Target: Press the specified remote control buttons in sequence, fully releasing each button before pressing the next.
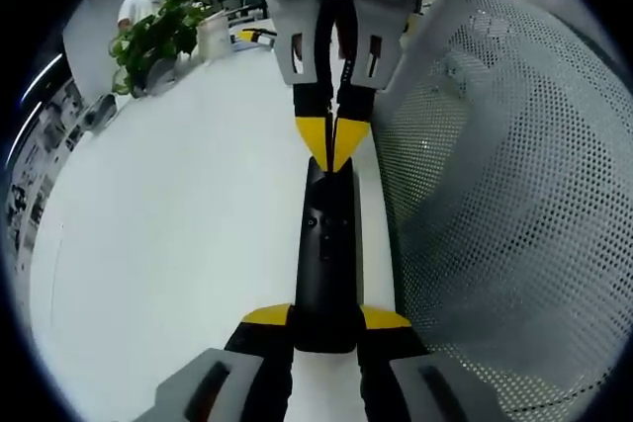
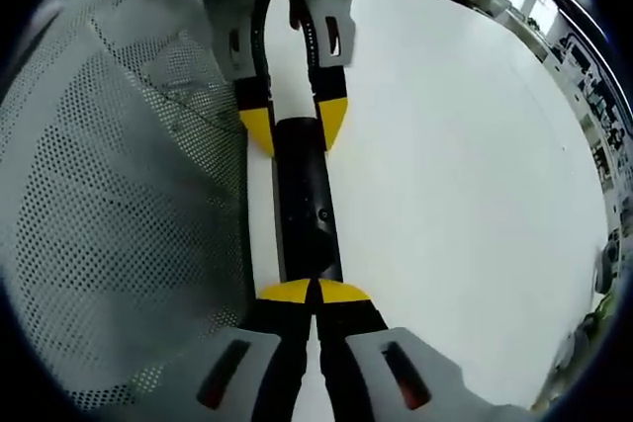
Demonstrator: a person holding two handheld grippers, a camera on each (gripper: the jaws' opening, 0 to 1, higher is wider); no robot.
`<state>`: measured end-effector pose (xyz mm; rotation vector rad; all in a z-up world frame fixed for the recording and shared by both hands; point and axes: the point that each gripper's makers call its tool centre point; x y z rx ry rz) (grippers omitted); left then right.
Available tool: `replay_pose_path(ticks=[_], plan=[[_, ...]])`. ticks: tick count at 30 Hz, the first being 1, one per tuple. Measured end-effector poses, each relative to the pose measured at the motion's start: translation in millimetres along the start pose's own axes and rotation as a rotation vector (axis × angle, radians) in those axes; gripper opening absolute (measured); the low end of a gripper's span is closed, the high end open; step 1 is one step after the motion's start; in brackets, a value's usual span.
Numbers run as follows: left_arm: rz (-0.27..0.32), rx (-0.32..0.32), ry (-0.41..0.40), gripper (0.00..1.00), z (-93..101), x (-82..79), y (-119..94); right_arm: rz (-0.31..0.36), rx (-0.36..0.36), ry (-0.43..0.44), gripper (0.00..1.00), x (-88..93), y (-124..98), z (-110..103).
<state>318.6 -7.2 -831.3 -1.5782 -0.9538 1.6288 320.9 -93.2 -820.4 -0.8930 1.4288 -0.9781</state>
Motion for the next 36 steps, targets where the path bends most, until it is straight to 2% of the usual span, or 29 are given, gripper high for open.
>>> replay_pose_path(ticks=[5, 7, 9, 14, 17, 21, 24, 27, 36], plan=[[0.008, 0.0, -0.005, 0.24, -0.2, -0.1, -0.2, 0.044, 0.017, 0.001, 0.0, -11.2, -1.0, 3.2], [0.008, 0.0, -0.005, 0.24, -0.1, -0.1, -0.3, 0.037, -0.008, -0.007, 0.0, -12.8, 2.0, -0.3], [0.01, 0.0, -0.007, 0.24, -0.1, -0.2, -0.3, 0.007, -0.012, -0.028, 0.0, -9.7, 7.5, -1.4], [0.008, 0.001, -0.003, 0.24, -0.2, -0.4, -0.3, -0.006, -0.007, -0.06, 0.0, -10.6, 6.4, -1.1], [0.009, 0.002, -0.004, 0.24, -0.2, -0.4, -0.3, -0.019, -0.01, -0.021, 0.0, -11.0, 7.1, 0.1], [0.01, 0.004, -0.002, 0.24, -0.3, -0.5, -0.3, -0.017, -0.002, -0.049, 0.0, -9.7, 6.4, -0.7], [0.012, 0.002, -0.004, 0.24, -0.2, -0.5, -0.3, 0.018, -0.044, 0.084, 0.02, -10.5, 3.8, -2.2], [0.012, 0.0, -0.003, 0.24, 0.0, -0.6, -0.3, 0.029, -0.006, 0.044, 0.03, -13.0, 1.2, 2.2], [0.014, 0.001, -0.003, 0.24, -0.1, -0.5, -0.3, 0.013, -0.013, 0.04, 0.09, -13.4, 6.3, -2.2]])
Point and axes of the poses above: the point that each gripper's makers call its tool centre point, and the gripper's own axes: y roughly forward along the fingers, z roughly to its right, x roughly out of its underside
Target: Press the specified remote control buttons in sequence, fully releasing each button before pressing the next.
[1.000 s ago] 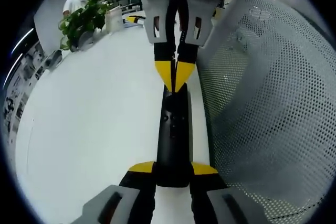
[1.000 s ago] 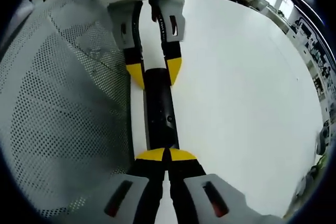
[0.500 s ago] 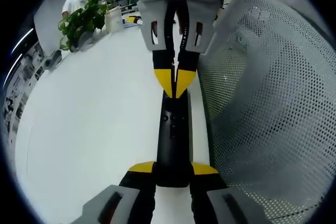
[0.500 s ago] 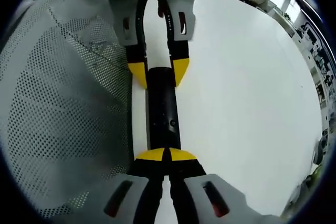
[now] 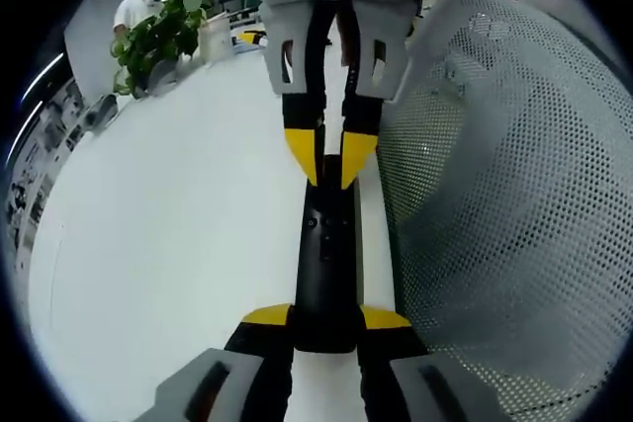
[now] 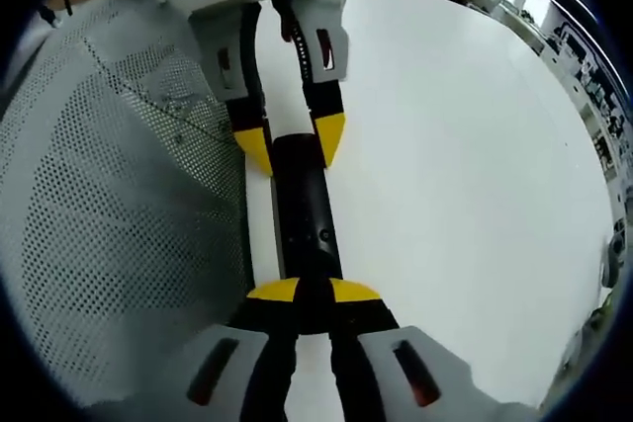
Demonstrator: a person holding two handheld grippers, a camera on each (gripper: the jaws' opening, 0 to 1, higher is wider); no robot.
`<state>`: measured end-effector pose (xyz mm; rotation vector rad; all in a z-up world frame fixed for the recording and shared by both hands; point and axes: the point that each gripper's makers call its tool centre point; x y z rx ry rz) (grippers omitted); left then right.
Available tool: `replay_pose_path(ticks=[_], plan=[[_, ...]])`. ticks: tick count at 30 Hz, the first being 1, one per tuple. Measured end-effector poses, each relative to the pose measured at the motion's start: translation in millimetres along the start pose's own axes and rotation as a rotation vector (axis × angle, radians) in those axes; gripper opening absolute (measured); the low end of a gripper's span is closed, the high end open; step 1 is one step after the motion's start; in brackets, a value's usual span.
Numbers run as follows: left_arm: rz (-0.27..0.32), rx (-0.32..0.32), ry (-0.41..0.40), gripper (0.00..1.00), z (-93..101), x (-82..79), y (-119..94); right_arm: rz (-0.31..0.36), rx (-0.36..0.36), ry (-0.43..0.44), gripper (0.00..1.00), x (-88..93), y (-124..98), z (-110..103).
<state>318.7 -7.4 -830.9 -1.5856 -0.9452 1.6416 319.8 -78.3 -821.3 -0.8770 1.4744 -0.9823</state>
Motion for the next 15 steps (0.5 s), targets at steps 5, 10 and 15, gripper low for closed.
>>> replay_pose_path(ticks=[5, 10, 15], plan=[[-0.002, 0.002, 0.001, 0.24, 0.0, -0.1, 0.2, -0.031, 0.002, -0.024, 0.09, -1.4, 1.9, -0.1], [-0.002, 0.01, 0.003, 0.24, -0.5, 0.2, 0.1, -0.085, 0.001, -0.045, 0.09, -3.9, 4.3, 0.4], [0.002, 0.009, 0.001, 0.24, -0.3, 0.2, 0.1, 0.012, -0.021, 0.027, 0.08, -1.8, -0.6, 1.7]])
Point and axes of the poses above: the point that each gripper's makers call its tool centre point, and the gripper's own axes: y roughly forward along the fingers, z roughly to its right, x roughly out of its underside
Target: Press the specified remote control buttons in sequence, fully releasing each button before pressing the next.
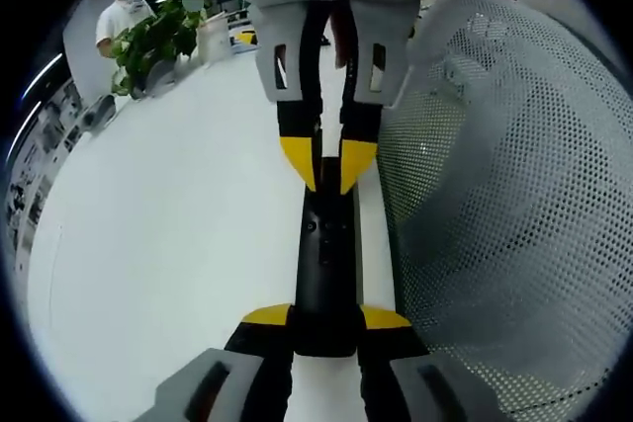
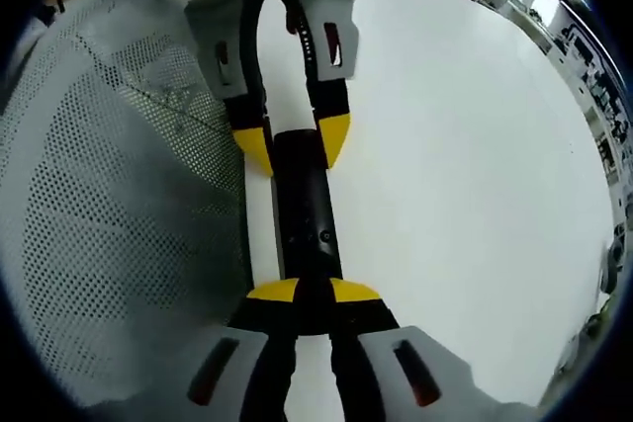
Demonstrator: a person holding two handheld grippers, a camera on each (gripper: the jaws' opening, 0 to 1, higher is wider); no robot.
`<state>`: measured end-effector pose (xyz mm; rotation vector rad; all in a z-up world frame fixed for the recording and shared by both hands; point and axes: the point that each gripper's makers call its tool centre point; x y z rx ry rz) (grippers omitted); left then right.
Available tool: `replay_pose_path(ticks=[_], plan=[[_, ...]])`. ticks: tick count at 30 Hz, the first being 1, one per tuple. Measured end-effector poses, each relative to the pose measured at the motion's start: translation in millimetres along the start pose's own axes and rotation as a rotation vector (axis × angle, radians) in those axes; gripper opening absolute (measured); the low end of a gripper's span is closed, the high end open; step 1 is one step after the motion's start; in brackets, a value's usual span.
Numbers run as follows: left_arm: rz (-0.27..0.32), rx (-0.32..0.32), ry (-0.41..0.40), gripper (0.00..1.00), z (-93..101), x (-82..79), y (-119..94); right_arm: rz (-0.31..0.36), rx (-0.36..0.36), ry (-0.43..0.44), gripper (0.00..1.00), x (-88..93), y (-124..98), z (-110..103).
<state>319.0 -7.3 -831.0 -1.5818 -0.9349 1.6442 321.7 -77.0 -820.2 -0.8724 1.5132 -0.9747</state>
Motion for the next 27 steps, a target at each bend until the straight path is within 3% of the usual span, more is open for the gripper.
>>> replay_pose_path(ticks=[4, 7, 11, 21, 24, 27], plan=[[0.004, -0.004, -0.003, 0.24, 0.2, -0.2, 0.0, 0.003, 0.006, 0.021, 0.03, -4.7, -0.7, 1.3], [0.004, -0.004, -0.005, 0.24, 0.2, -0.1, 0.0, 0.01, 0.005, 0.031, 0.09, -9.4, 0.7, 2.2], [0.007, -0.002, -0.004, 0.24, 0.1, -0.1, 0.0, -0.008, -0.017, 0.006, 0.1, -10.6, 6.3, -5.1], [0.009, 0.0, -0.001, 0.24, 0.0, 0.0, 0.0, -0.084, 0.013, -0.069, 0.09, -9.9, 9.2, -4.1], [0.008, 0.002, 0.002, 0.24, -0.1, 0.1, -0.1, -0.056, -0.016, 0.006, 0.09, -9.3, 7.3, -2.5], [0.011, 0.002, 0.0, 0.24, -0.1, 0.1, -0.1, -0.048, -0.003, -0.032, 0.07, -8.9, 4.7, -1.0]])
Point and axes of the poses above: the point that each gripper's makers call its tool centre point, and the gripper's own axes: y roughly forward along the fingers, z roughly to its right, x roughly out of its underside
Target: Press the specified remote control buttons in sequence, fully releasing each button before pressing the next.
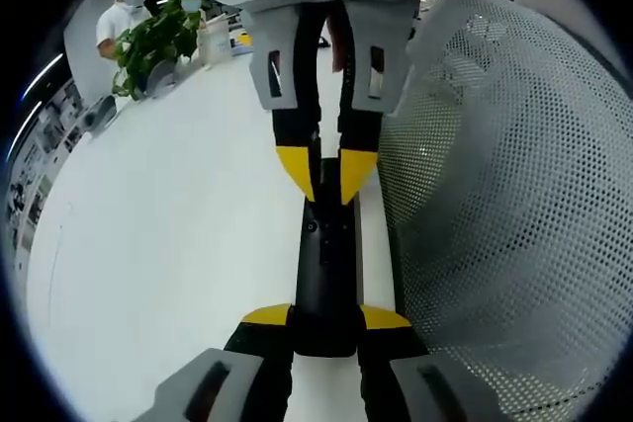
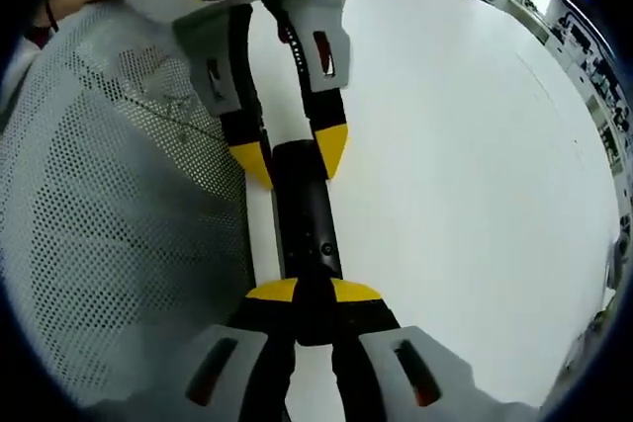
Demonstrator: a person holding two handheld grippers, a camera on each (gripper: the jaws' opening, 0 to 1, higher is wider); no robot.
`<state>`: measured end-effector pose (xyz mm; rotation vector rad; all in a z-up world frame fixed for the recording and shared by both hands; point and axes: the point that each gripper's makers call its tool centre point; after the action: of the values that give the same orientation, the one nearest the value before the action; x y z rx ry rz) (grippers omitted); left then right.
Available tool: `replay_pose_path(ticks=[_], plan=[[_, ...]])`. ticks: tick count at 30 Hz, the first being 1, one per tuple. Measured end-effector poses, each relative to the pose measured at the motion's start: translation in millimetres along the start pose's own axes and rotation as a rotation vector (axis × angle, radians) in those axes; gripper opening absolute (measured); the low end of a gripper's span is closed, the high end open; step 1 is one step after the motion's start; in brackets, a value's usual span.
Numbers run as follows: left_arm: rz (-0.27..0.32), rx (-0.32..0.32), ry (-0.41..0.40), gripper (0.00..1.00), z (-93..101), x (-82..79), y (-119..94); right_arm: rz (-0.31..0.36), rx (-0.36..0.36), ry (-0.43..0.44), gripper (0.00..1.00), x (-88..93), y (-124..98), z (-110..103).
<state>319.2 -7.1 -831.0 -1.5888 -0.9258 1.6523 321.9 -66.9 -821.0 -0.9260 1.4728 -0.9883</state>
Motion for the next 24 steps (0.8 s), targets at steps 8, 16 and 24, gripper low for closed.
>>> replay_pose_path(ticks=[8, 16, 24], plan=[[0.0, -0.004, -0.004, 0.24, 0.0, -0.1, 0.2, 0.008, 0.019, -0.051, 0.0, -9.3, 1.9, 0.2], [0.003, -0.002, -0.003, 0.24, 0.0, -0.1, 0.1, -0.016, 0.003, -0.08, 0.0, -8.8, 6.6, -2.1], [0.004, -0.001, -0.001, 0.24, 0.1, -0.1, 0.0, 0.042, -0.002, -0.015, 0.0, -7.9, 4.5, 0.9]])
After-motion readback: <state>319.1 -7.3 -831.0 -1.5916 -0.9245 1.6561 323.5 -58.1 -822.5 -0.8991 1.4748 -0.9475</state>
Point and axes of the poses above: the point that each gripper's makers call its tool centre point, and the gripper's own axes: y roughly forward along the fingers, z roughly to its right, x roughly out of its underside
